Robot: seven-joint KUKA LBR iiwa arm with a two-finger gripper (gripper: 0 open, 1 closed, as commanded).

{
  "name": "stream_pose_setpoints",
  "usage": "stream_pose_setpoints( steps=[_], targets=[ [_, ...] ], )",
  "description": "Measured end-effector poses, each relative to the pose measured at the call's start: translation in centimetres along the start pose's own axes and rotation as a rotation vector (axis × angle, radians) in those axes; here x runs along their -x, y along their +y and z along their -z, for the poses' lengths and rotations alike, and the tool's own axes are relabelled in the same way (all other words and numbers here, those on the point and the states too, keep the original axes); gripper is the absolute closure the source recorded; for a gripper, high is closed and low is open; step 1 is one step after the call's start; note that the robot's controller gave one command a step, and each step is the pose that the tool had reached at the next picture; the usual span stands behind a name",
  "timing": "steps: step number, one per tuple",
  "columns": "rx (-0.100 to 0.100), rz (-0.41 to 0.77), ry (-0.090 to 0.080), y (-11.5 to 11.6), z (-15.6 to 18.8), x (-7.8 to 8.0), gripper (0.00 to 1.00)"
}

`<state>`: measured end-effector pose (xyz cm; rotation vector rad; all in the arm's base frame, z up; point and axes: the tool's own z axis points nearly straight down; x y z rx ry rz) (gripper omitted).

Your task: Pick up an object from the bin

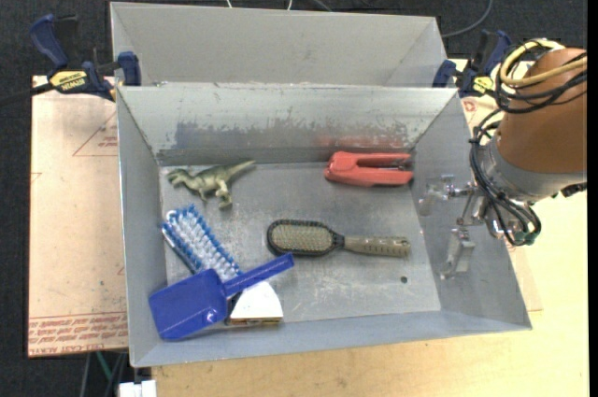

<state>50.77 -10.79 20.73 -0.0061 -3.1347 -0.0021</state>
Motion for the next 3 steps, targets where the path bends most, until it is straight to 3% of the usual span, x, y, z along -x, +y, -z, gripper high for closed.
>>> stream_pose_setpoints(
  steps=[1,2,3],
  targets=[
    [-0.001,0.004,-0.008,0.1,0.4,0.2,0.00],
    [0.001,-0.177,-0.010,5.1,-13.2,2.4,0.00],
    [-0.001,-0.247,-0.018,2.3,-4.9,3.7,0.00]
  ],
)
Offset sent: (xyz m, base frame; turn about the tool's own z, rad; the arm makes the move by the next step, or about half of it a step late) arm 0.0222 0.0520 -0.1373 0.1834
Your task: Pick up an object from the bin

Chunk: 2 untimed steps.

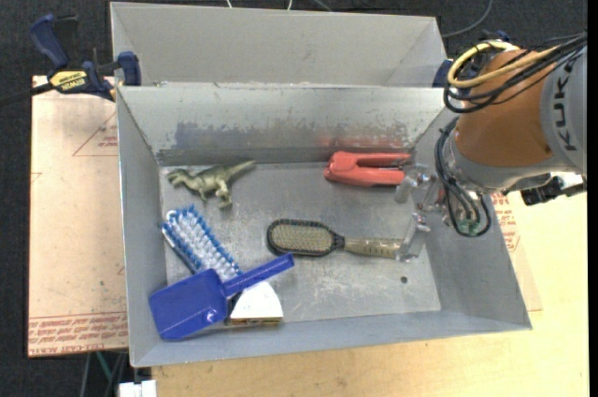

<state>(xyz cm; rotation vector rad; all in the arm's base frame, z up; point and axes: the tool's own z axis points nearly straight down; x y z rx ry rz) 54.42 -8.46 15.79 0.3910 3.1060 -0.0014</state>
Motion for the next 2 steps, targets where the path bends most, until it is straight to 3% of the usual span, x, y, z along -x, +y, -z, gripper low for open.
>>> stream_pose_setpoints(
  steps=[1,2],
  targets=[
    [0.007,0.137,0.024,11.2,-6.0,-2.3,0.00],
    [0.000,0.002,-0.002,8.1,-8.8,-0.3,0.00]
  ],
)
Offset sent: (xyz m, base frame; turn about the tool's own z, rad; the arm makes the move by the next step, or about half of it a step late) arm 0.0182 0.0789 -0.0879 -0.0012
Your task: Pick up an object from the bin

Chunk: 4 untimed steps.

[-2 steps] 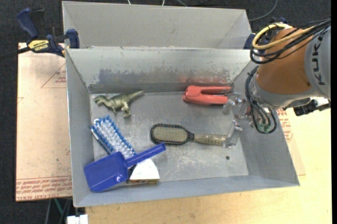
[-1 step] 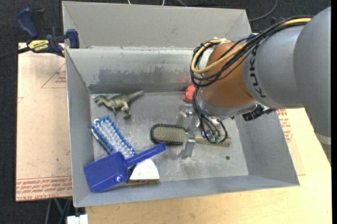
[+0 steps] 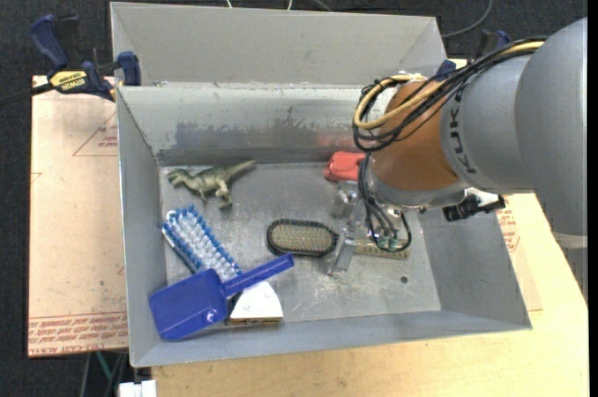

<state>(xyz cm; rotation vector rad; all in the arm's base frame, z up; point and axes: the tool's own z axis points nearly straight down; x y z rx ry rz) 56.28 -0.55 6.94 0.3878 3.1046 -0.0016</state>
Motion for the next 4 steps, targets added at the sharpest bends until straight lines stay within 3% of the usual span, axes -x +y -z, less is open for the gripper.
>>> stream_pose_setpoints(
  steps=[1,4],
  targets=[
    [0.008,0.137,0.017,5.2,0.1,-1.7,1.00],
    [0.008,0.138,0.019,5.2,2.9,-1.8,1.00]
  ],
)
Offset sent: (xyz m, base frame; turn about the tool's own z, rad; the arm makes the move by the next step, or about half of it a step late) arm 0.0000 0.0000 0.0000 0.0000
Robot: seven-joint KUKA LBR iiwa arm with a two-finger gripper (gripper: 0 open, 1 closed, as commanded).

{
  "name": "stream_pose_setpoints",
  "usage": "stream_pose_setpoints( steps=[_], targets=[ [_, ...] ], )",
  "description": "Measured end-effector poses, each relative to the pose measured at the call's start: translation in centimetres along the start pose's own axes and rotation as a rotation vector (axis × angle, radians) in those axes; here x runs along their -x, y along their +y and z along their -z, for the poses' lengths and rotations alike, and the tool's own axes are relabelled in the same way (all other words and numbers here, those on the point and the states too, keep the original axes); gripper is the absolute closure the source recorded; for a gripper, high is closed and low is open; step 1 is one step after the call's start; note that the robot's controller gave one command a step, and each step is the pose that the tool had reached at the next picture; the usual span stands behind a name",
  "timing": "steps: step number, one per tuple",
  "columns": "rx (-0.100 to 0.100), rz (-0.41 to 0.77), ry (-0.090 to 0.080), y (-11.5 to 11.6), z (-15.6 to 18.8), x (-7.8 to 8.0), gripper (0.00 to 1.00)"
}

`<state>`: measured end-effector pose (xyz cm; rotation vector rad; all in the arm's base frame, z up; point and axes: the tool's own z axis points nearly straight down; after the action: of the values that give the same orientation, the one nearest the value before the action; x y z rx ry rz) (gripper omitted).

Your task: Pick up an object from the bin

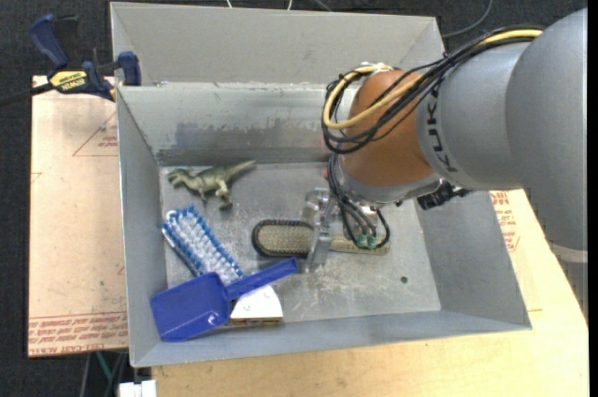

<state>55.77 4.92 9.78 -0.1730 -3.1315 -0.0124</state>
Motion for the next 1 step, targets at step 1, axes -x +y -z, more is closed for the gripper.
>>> stream_pose_setpoints(
  steps=[1],
  targets=[
    [0.000,0.001,0.004,0.00,1.73,-0.14,1.00]
  ],
)
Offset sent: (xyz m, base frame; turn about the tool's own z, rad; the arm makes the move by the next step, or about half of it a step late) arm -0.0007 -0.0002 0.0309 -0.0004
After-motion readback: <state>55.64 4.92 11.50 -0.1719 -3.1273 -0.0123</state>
